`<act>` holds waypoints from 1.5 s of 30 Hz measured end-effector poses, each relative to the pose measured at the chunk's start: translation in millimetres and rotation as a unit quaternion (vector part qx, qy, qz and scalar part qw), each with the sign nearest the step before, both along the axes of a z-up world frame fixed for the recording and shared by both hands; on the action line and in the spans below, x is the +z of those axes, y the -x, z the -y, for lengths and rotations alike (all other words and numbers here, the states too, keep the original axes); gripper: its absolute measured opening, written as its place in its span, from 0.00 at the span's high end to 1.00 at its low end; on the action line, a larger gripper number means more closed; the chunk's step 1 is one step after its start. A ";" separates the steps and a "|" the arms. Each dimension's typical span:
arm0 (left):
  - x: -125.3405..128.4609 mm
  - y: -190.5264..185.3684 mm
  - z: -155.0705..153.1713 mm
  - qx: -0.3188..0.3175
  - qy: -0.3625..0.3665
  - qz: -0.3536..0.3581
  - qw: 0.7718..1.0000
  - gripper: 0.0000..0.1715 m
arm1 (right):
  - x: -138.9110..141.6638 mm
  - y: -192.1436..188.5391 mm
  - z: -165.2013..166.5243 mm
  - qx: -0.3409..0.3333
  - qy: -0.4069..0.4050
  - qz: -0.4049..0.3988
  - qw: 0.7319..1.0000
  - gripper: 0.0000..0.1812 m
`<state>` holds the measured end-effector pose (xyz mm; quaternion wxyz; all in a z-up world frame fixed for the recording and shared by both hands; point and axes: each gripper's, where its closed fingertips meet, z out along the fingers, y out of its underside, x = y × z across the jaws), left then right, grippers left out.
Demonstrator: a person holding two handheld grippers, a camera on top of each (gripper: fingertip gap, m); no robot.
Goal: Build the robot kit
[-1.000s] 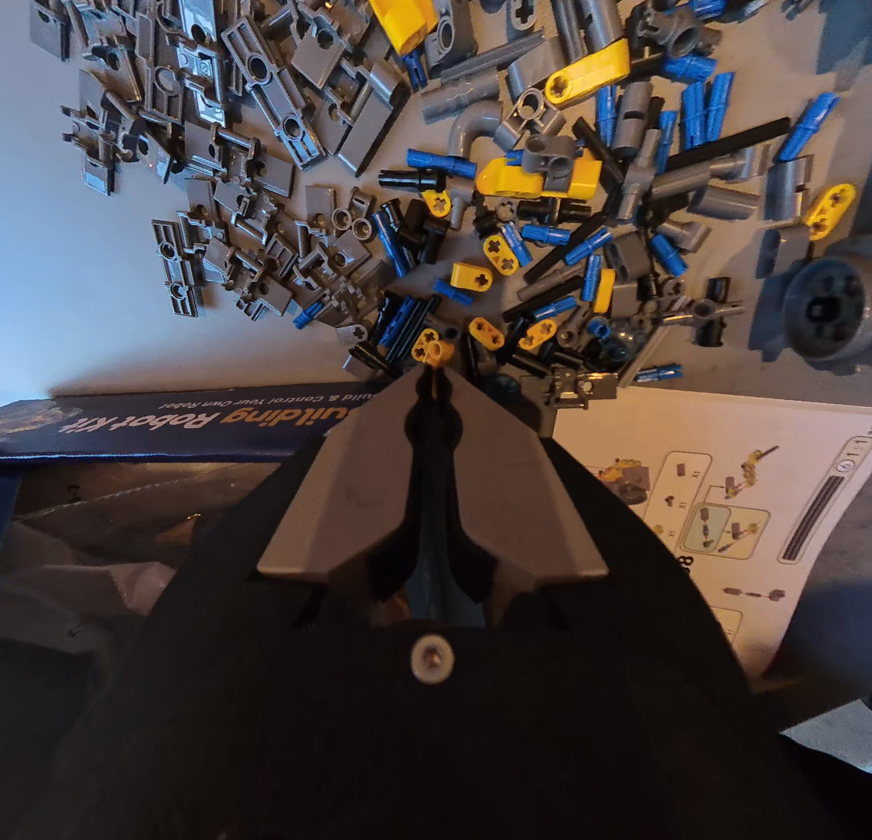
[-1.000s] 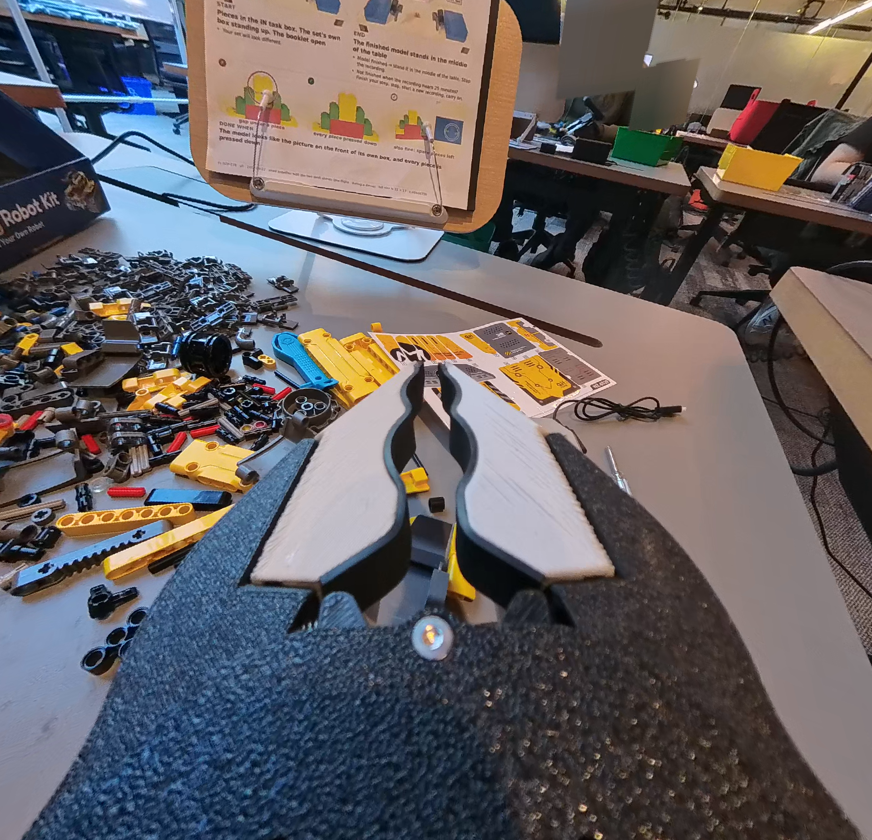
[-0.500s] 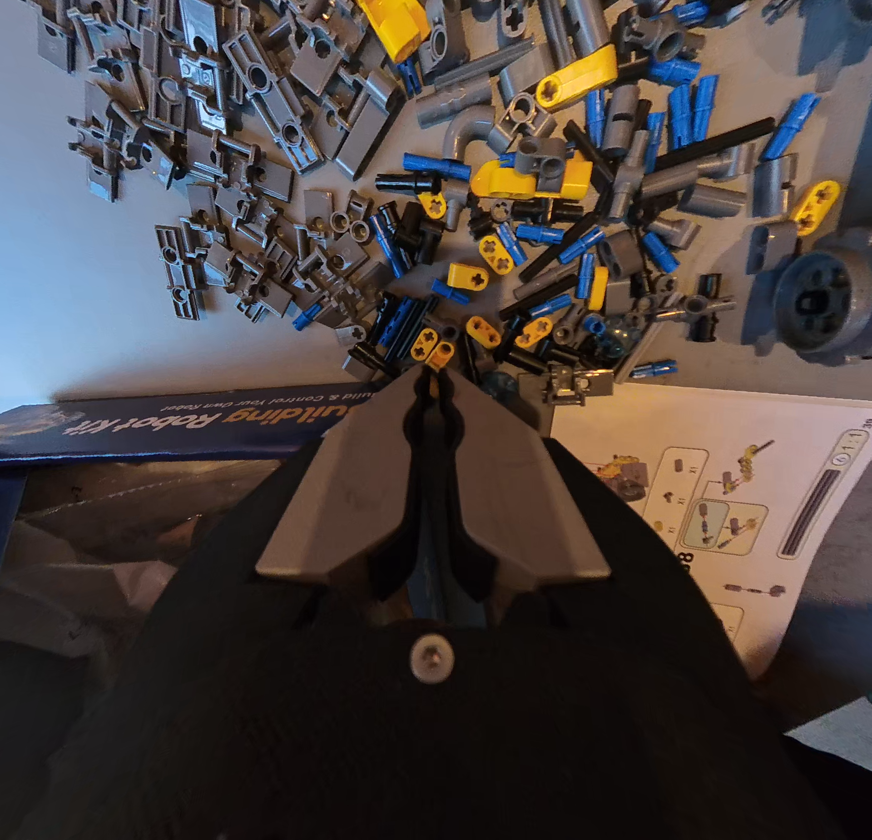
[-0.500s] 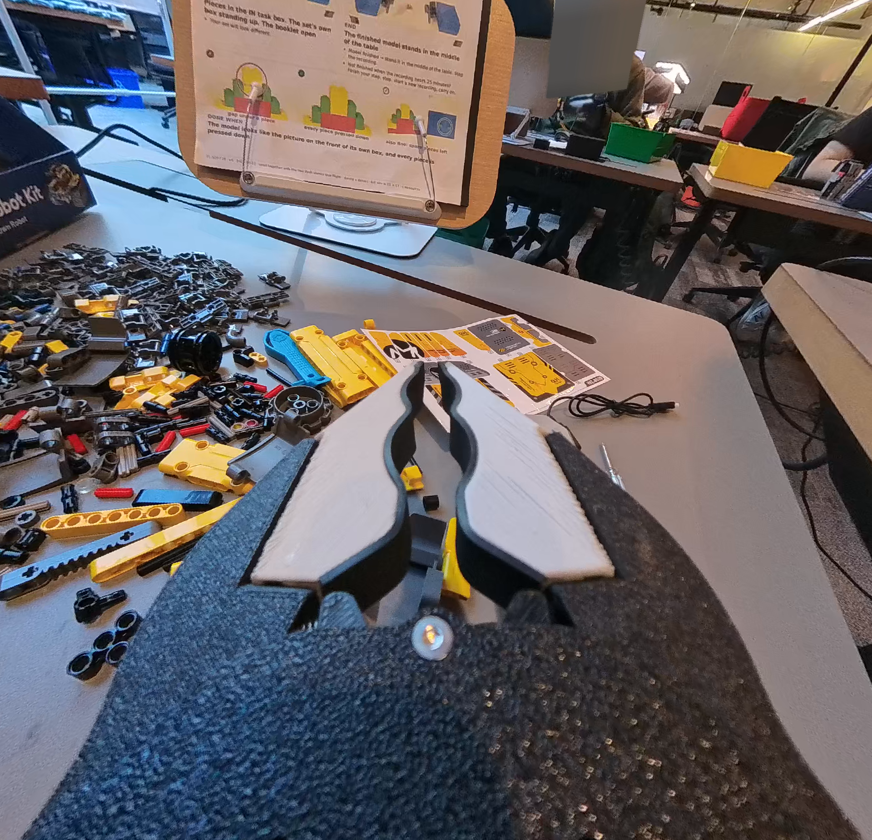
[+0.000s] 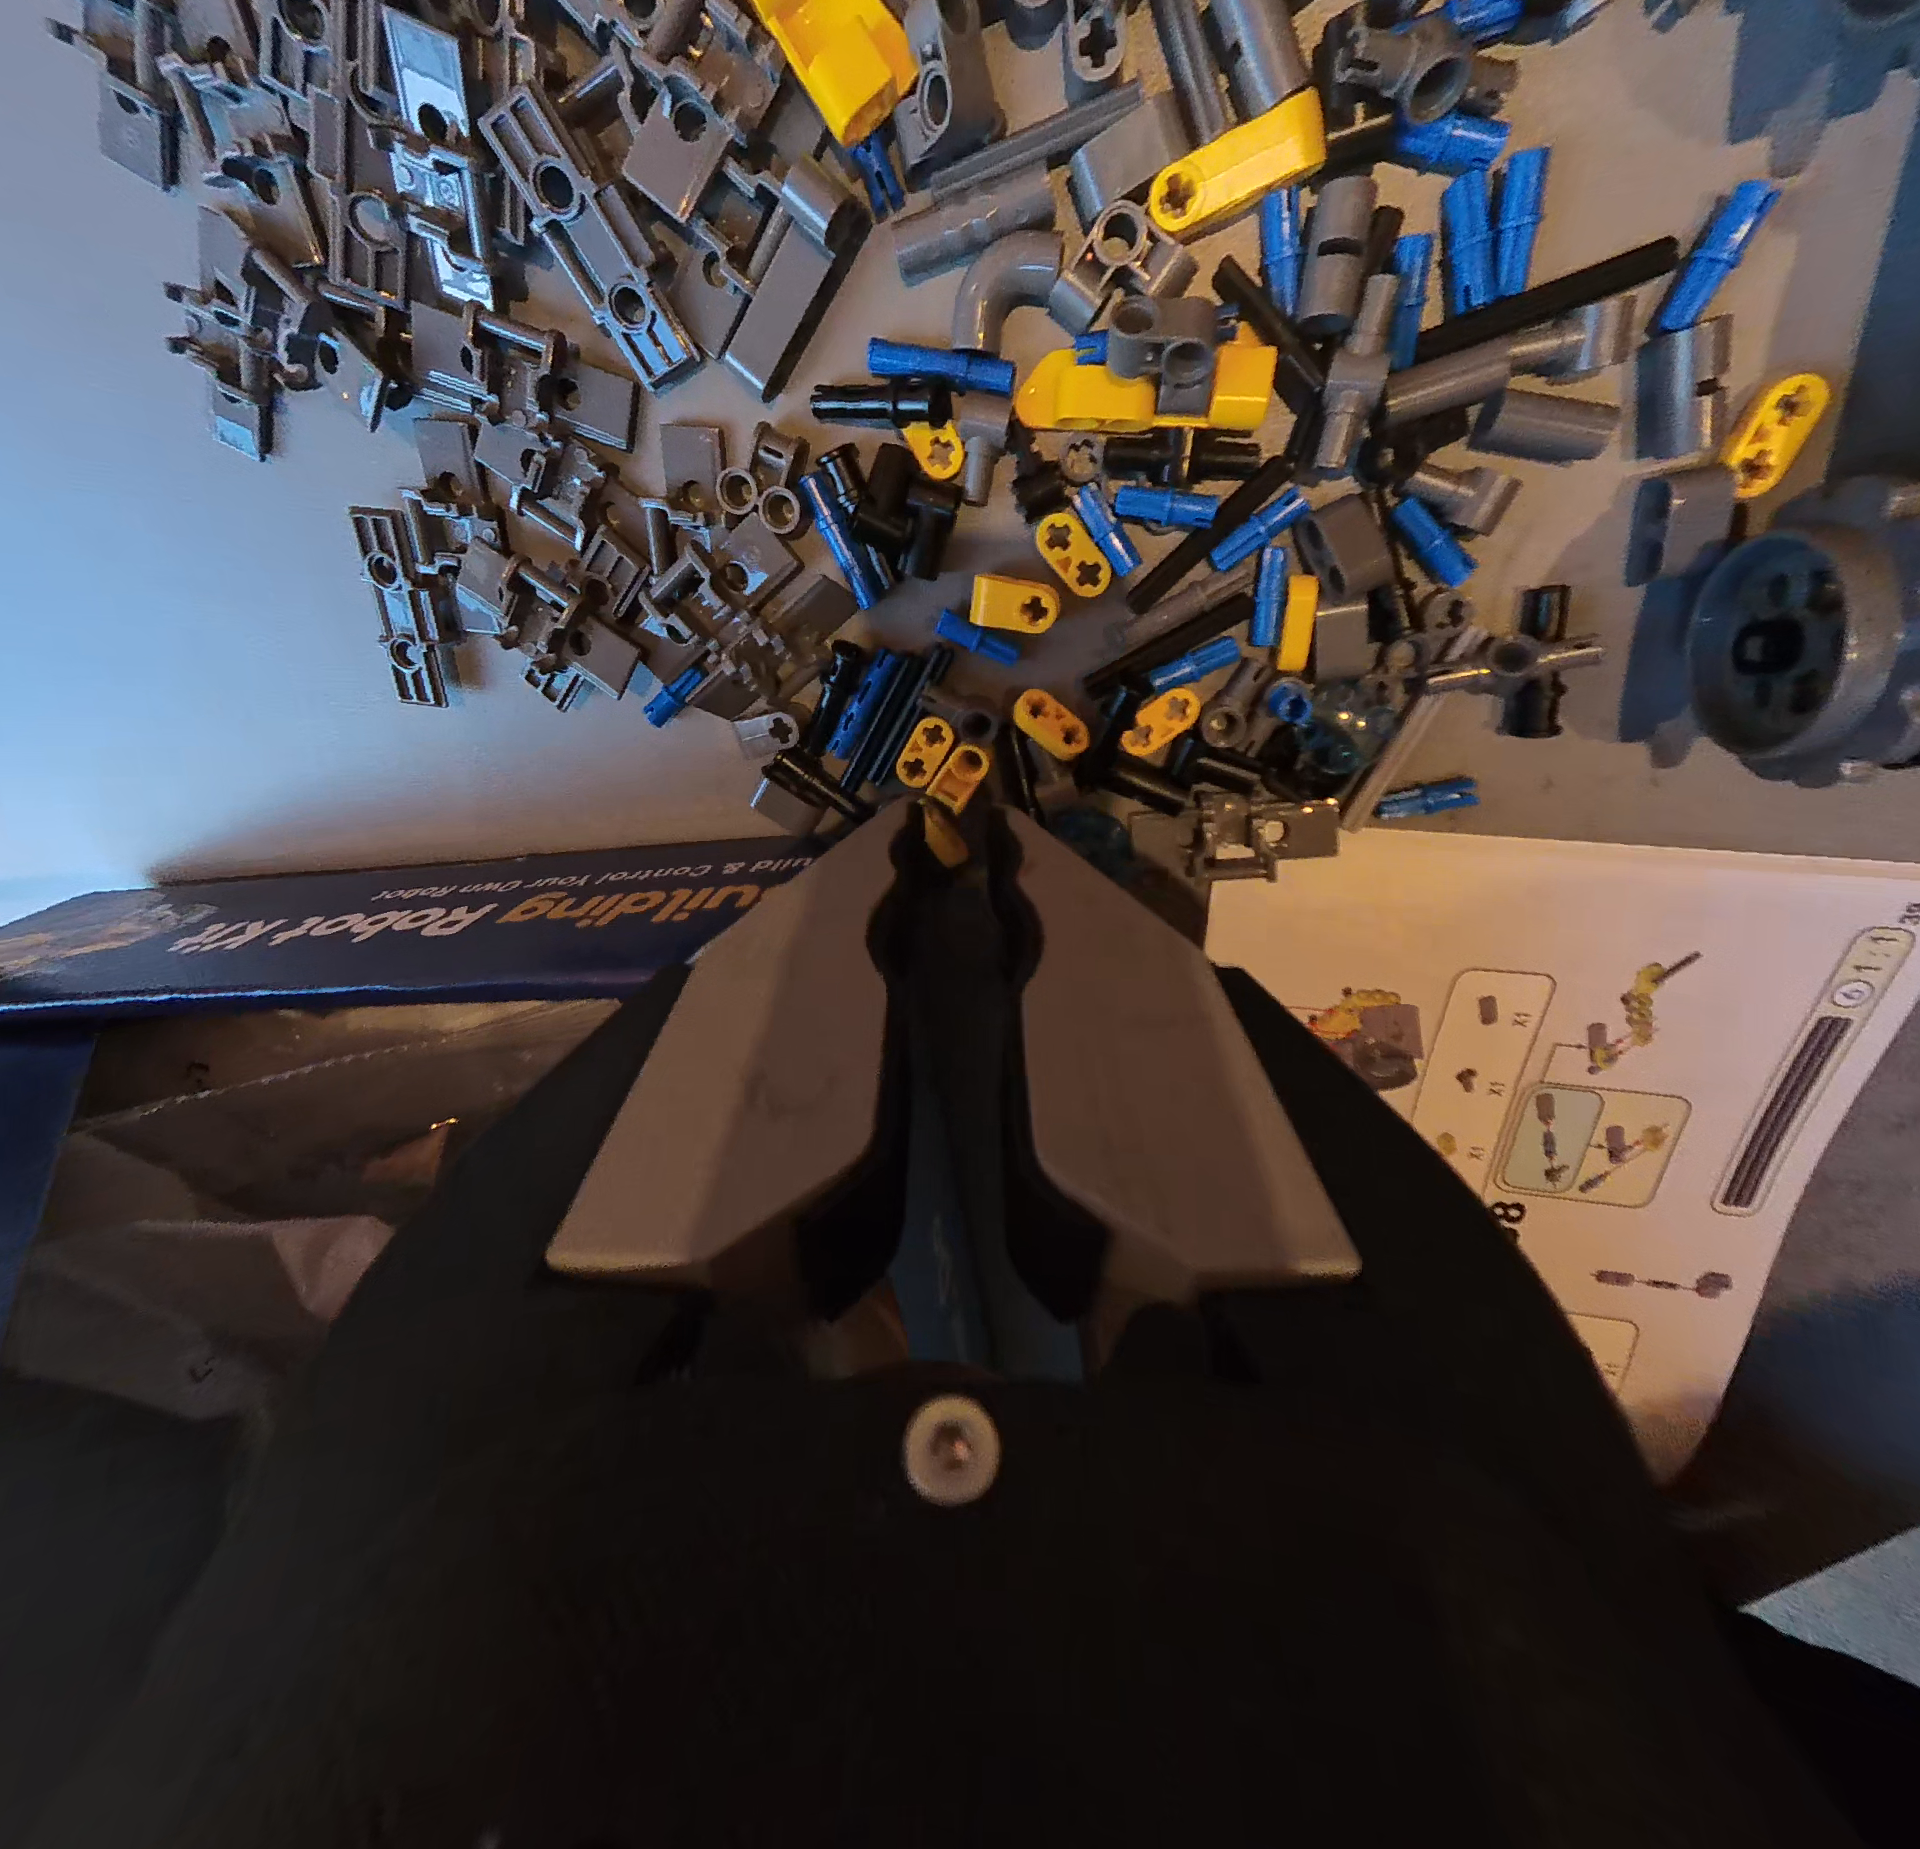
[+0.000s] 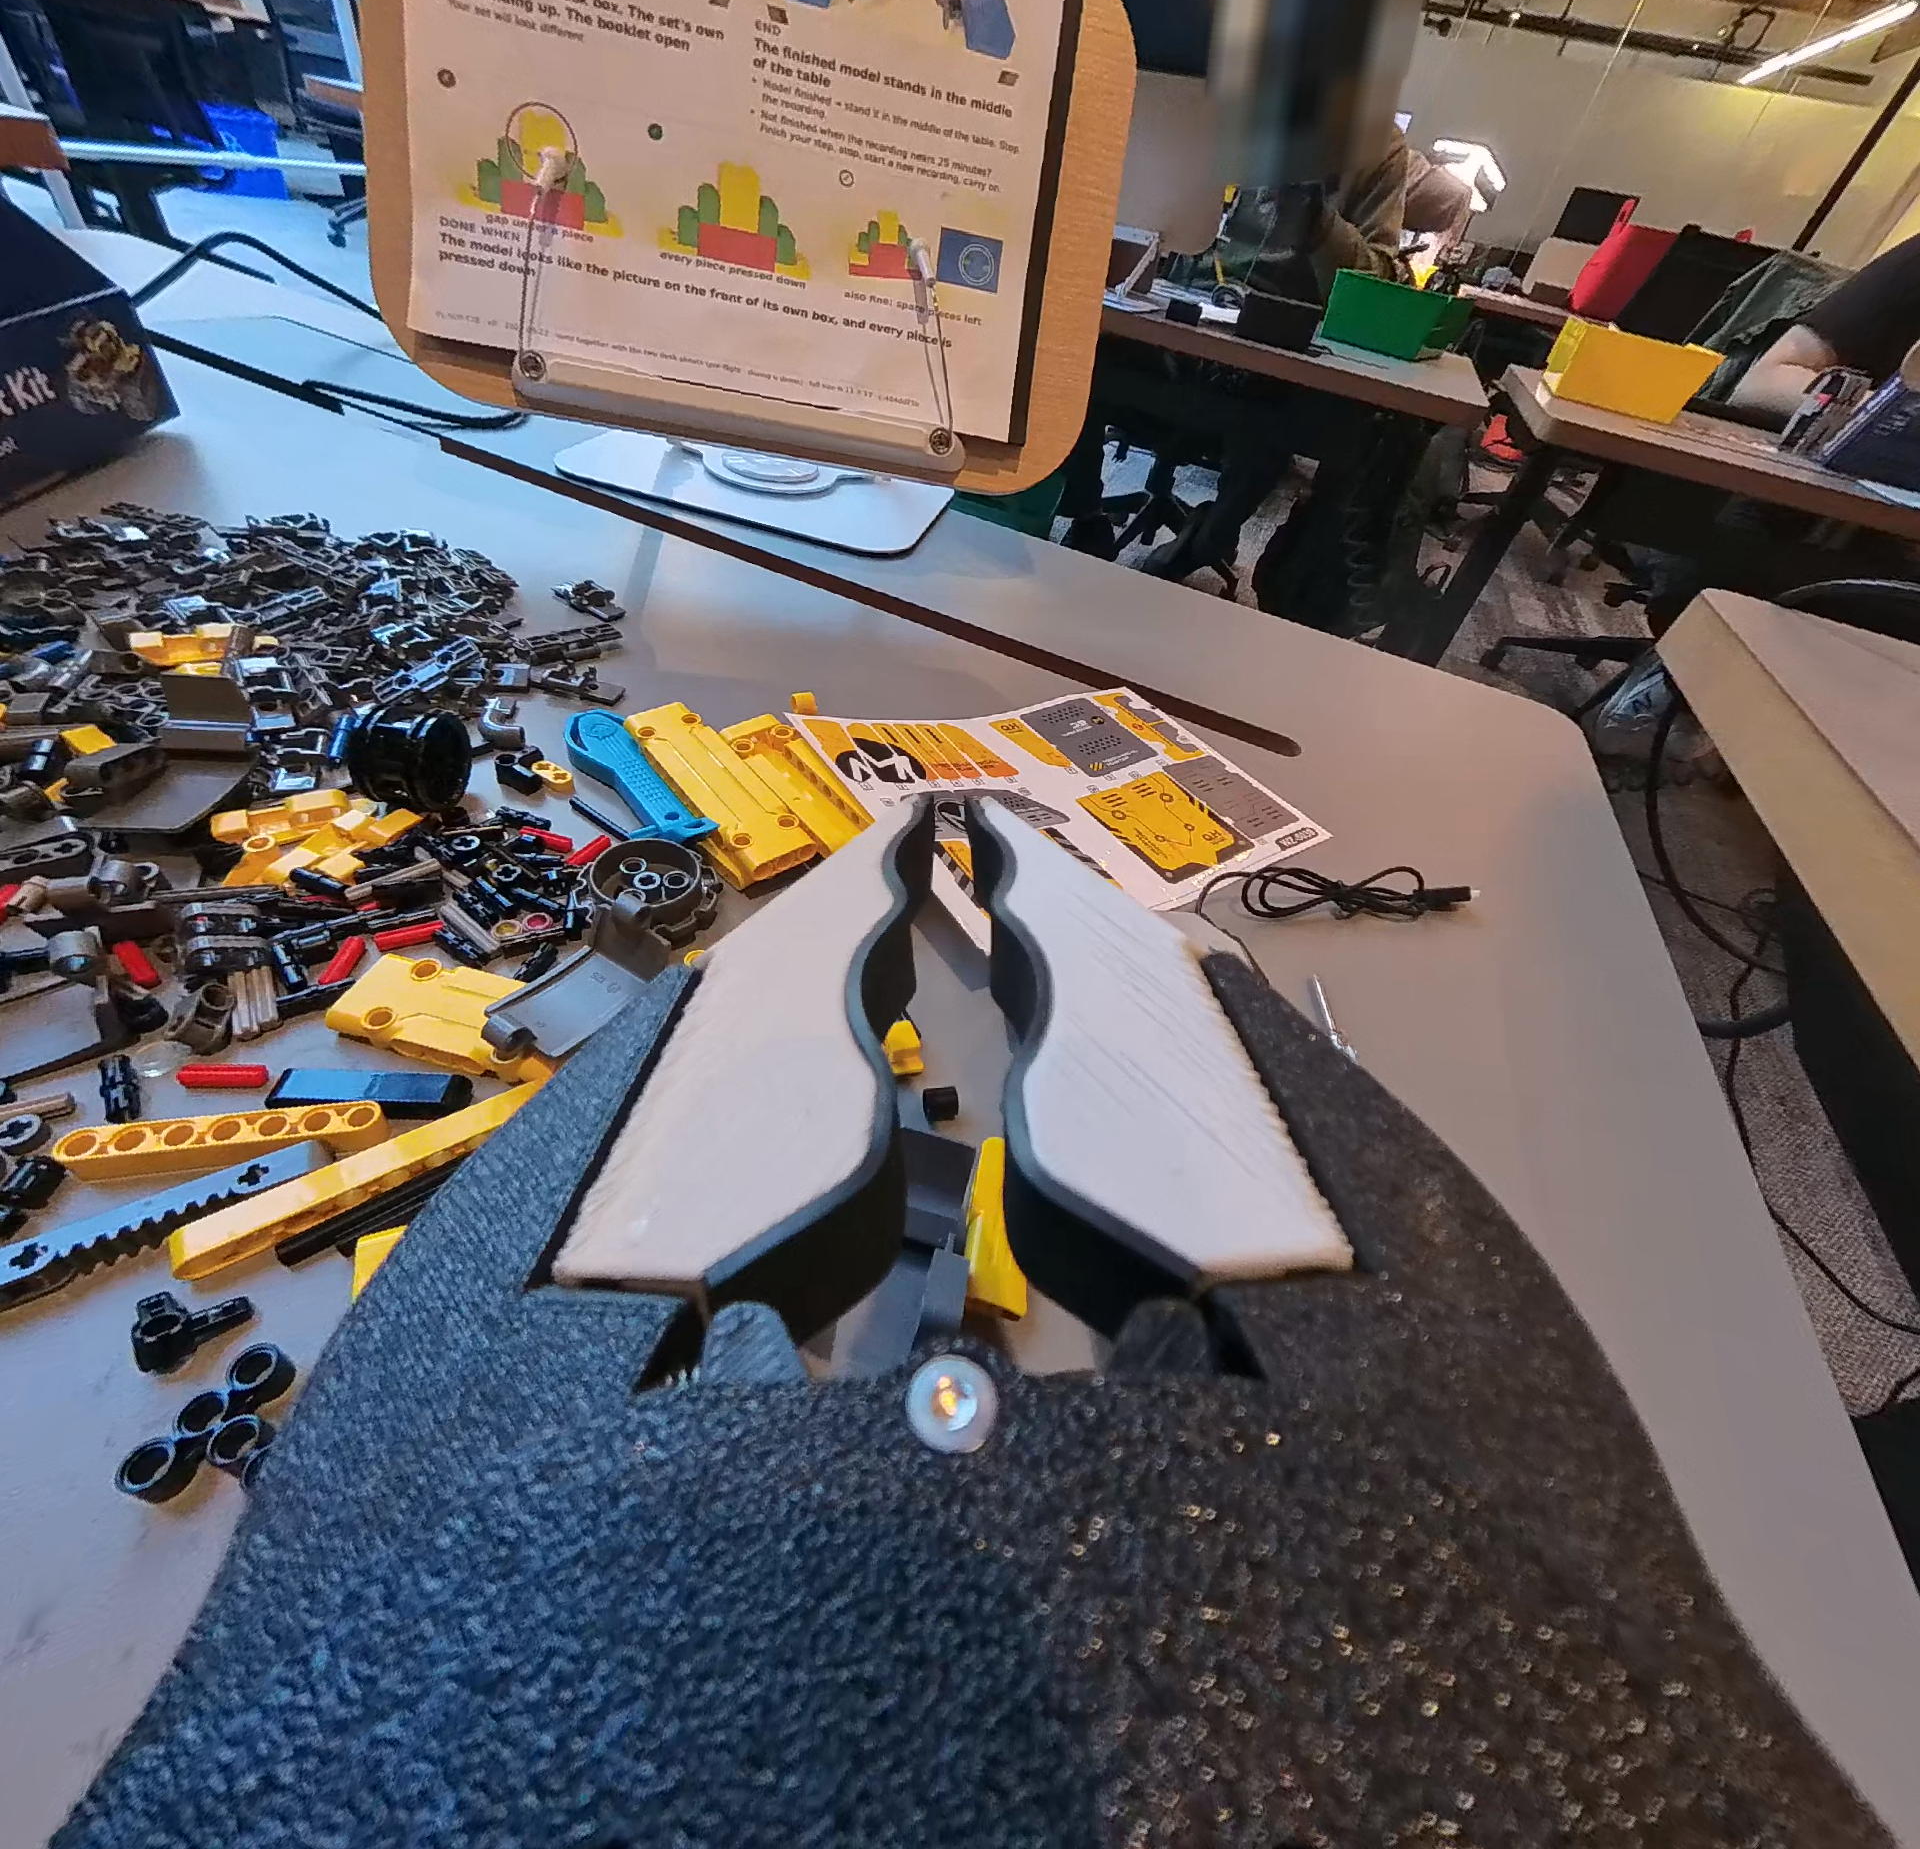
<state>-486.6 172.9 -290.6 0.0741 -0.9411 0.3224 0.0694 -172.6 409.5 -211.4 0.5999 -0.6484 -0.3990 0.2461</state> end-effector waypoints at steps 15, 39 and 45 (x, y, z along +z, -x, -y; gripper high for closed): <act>30.3 -9.3 -45.8 0.079 -0.120 0.084 0.986 0.90 | 5.9 2.5 7.7 0.023 0.008 -0.019 1.000 0.97; -7.0 -29.7 -51.8 0.053 -0.089 0.059 0.993 0.94 | 10.2 5.9 15.2 0.041 0.013 -0.029 0.999 0.97; 5.9 -34.9 -70.3 0.068 -0.140 0.094 0.983 0.97 | 11.2 7.0 17.2 0.045 0.012 -0.029 0.998 0.97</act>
